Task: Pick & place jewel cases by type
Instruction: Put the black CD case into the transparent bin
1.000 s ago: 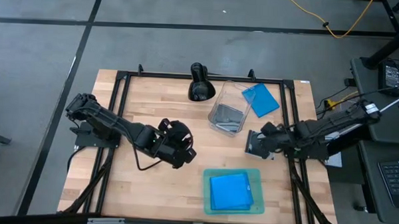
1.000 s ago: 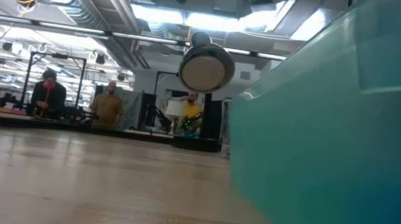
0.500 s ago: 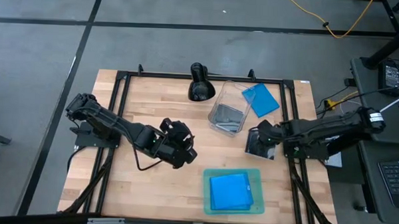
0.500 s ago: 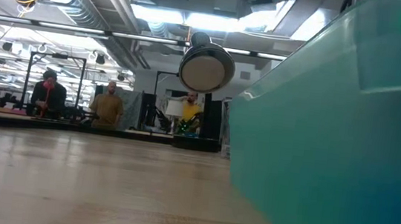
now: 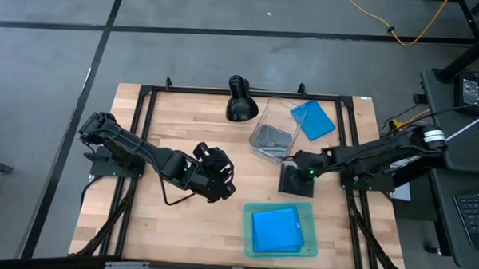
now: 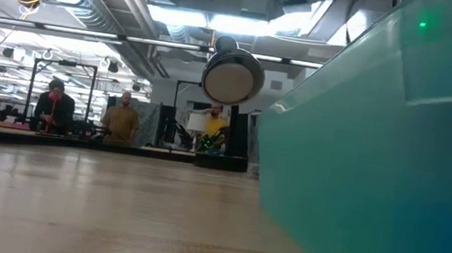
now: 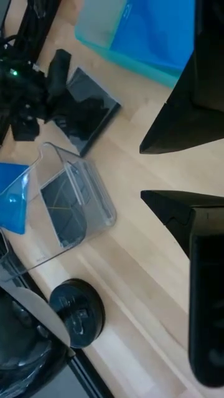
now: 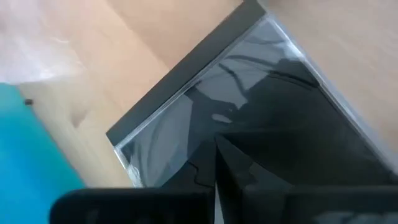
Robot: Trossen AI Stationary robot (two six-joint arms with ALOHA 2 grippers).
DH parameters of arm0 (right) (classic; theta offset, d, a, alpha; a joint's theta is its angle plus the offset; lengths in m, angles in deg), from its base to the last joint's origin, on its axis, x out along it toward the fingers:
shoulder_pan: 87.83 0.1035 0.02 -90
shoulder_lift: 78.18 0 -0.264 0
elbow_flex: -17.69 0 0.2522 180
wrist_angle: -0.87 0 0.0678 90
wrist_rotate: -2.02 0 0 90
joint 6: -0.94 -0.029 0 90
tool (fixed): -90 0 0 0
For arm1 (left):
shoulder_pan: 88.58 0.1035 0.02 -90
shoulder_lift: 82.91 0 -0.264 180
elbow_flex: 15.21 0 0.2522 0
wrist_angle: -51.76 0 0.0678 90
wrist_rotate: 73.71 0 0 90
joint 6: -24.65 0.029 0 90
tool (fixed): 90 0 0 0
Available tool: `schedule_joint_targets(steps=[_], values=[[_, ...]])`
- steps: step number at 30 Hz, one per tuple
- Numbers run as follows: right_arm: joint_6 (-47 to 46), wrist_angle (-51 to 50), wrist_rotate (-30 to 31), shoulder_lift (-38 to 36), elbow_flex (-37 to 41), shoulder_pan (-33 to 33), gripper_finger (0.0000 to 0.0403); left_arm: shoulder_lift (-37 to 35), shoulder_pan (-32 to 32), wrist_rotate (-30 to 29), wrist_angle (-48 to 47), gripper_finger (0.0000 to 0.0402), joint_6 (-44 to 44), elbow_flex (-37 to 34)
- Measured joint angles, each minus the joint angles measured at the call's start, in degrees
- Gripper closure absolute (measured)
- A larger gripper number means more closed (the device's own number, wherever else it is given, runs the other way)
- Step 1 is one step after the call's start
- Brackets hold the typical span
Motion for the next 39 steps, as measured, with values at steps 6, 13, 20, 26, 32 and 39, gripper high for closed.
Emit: schedule_joint_targets(steps=[6, 13, 20, 26, 32, 39], values=[[7.5, 0.1, -2.5, 12.4, -10.2, 0.2, 0.0399, 0.0, -0.9, -0.1, 0.0, 0.0304, 0.0, 0.0], [17.3, 0.3, -5.2, 25.4, -23.2, 0.2, 0.0399, 0.0, -2.4, -0.3, 0.1, 0.0304, -0.5, 0.0], [25.6, -1.6, -6.6, 34.9, -35.6, 0.0, 0.0399, 0.0, -3.6, -1.6, 0.2, 0.0304, -2.0, 0.0], [31.6, -7.0, -3.9, 33.5, -42.5, -0.1, 0.0399, 0.0, -4.0, -1.6, 0.2, 0.0304, -2.0, 0.0], [36.2, -15.2, -2.1, 28.5, -48.4, -0.6, 0.0399, 0.0, -4.0, -1.3, -0.2, 0.0304, -3.4, 0.0], [37.8, -29.1, 9.2, 16.9, -46.1, 1.0, 0.0399, 2.7, -3.8, -1.0, -3.1, 0.0304, -14.4, 0.0]])
